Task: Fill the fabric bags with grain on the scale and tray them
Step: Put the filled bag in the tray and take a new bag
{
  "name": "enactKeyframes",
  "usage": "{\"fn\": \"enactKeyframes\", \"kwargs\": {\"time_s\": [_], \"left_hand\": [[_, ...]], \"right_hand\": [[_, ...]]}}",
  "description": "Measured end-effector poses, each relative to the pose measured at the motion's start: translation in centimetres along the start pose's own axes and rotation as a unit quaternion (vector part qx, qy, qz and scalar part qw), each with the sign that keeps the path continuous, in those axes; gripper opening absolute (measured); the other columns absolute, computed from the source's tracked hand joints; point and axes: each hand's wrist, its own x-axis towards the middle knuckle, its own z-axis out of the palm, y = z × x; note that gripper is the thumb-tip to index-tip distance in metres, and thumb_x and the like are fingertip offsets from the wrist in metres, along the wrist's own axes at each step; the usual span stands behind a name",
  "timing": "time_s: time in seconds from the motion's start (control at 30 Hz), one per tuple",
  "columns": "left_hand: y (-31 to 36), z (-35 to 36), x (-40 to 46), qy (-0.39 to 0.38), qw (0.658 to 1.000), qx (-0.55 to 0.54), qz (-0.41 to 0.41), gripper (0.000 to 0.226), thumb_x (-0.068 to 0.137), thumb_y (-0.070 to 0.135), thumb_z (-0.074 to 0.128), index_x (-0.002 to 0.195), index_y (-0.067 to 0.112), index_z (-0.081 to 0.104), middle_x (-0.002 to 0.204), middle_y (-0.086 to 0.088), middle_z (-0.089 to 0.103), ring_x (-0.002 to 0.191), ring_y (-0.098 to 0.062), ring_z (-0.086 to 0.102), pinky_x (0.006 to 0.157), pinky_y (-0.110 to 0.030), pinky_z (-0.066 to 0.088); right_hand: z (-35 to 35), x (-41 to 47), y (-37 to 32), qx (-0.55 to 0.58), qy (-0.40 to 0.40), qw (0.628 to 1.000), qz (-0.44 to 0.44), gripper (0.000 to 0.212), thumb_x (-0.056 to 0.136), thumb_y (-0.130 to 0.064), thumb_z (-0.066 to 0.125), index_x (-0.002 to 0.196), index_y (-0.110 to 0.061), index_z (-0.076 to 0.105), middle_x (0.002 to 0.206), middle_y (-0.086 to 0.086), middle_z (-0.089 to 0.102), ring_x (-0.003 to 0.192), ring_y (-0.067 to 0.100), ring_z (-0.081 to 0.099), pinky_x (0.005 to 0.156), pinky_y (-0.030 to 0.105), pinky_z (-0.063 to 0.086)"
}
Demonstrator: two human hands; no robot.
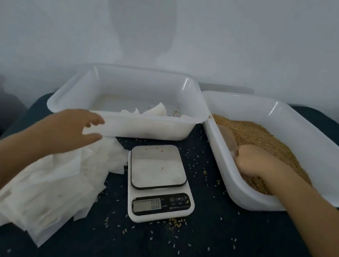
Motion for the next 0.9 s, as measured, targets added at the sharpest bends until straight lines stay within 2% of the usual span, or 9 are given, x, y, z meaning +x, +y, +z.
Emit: {"fn": "enactKeyframes", "kwargs": {"time_s": [0.1,0.2,0.27,0.37,0.5,0.63,0.73,0.83,0.9], "left_hand": [[-1.3,1.3,-3.5,-0.057,0.992,0.106,-0.036,0.046,0.086,0.046,0.057,0.128,0.031,0.049,0.135,0.011,0.046,0.121,-0.009,0.044,0.1,-0.024,0.031],[-1.8,2.5,-5.8,-0.113,0.983,0.128,-0.064,0.046,0.087,0.053,0.053,0.129,0.036,0.045,0.137,0.016,0.041,0.124,-0.007,0.039,0.105,-0.025,0.028],[-1.7,3.2,-6.4,-0.11,0.984,0.128,-0.061,0.043,0.087,0.052,0.052,0.127,0.036,0.047,0.135,0.017,0.043,0.122,-0.006,0.04,0.105,-0.025,0.031],[-1.3,3.7,-6.5,-0.078,0.989,0.121,-0.045,0.031,0.09,0.043,0.052,0.119,0.034,0.054,0.127,0.015,0.048,0.117,-0.008,0.044,0.101,-0.028,0.037],[-1.0,3.5,-6.9,-0.066,0.992,0.103,-0.011,0.009,0.088,0.039,0.056,0.094,0.033,0.059,0.107,0.015,0.053,0.103,-0.007,0.049,0.091,-0.024,0.041],[-1.8,2.7,-7.9,-0.105,0.992,0.072,-0.018,0.031,0.08,0.043,0.067,0.107,0.036,0.055,0.107,0.017,0.048,0.098,-0.004,0.047,0.086,-0.018,0.038],[-2.4,2.6,-8.6,-0.126,0.99,0.062,-0.029,0.032,0.078,0.038,0.07,0.106,0.035,0.054,0.103,0.016,0.047,0.089,-0.002,0.048,0.076,-0.014,0.038],[-2.6,3.1,-8.9,-0.112,0.991,0.066,-0.037,0.021,0.083,0.033,0.064,0.102,0.032,0.055,0.098,0.014,0.047,0.085,-0.003,0.047,0.067,-0.013,0.034],[-2.7,3.4,-9.2,-0.086,0.993,0.071,-0.033,0.015,0.087,0.033,0.057,0.102,0.03,0.058,0.098,0.014,0.049,0.086,-0.004,0.049,0.072,-0.015,0.037]], "right_hand": [[-1.8,-1.4,-0.4,0.004,0.057,0.998,-0.017,0.025,0.095,-0.028,0.051,0.087,-0.008,0.063,0.084,0.007,0.064,0.069,0.017,0.057,0.057,0.026,0.043],[-3.7,-3.6,-2.9,0.078,0.183,0.976,-0.089,0.03,0.093,-0.03,0.052,0.109,-0.007,0.064,0.105,0.006,0.066,0.089,0.021,0.062,0.072,0.031,0.048],[-3.9,-5.2,-6.2,0.156,0.219,0.947,-0.178,0.032,0.092,-0.031,0.054,0.118,-0.015,0.062,0.111,-0.001,0.065,0.097,0.02,0.062,0.077,0.028,0.046],[-2.3,-7.2,-11.6,0.175,0.142,0.927,-0.3,0.03,0.091,-0.034,0.056,0.119,-0.025,0.063,0.105,-0.007,0.063,0.085,0.009,0.059,0.07,0.023,0.042],[1.8,-7.1,-17.6,0.082,0.027,0.924,-0.373,0.03,0.092,-0.03,0.058,0.115,-0.013,0.067,0.115,0.004,0.067,0.101,0.019,0.06,0.089,0.031,0.048],[5.5,-6.3,-21.2,0.055,-0.067,0.914,-0.397,0.044,0.088,-0.036,0.064,0.126,-0.014,0.061,0.123,0.001,0.063,0.102,0.014,0.057,0.085,0.027,0.043],[8.0,-6.2,-23.5,0.076,-0.114,0.913,-0.385,0.052,0.084,-0.039,0.07,0.128,-0.014,0.058,0.122,0.002,0.061,0.11,0.02,0.057,0.092,0.029,0.045],[9.6,-6.1,-25.1,0.129,-0.122,0.919,-0.353,0.041,0.084,-0.033,0.072,0.118,-0.011,0.064,0.12,0.006,0.062,0.108,0.023,0.058,0.094,0.032,0.047],[9.7,-5.8,-25.3,0.162,-0.108,0.917,-0.349,0.03,0.085,-0.026,0.071,0.111,-0.011,0.069,0.117,0.006,0.065,0.106,0.022,0.059,0.086,0.026,0.045]]}}
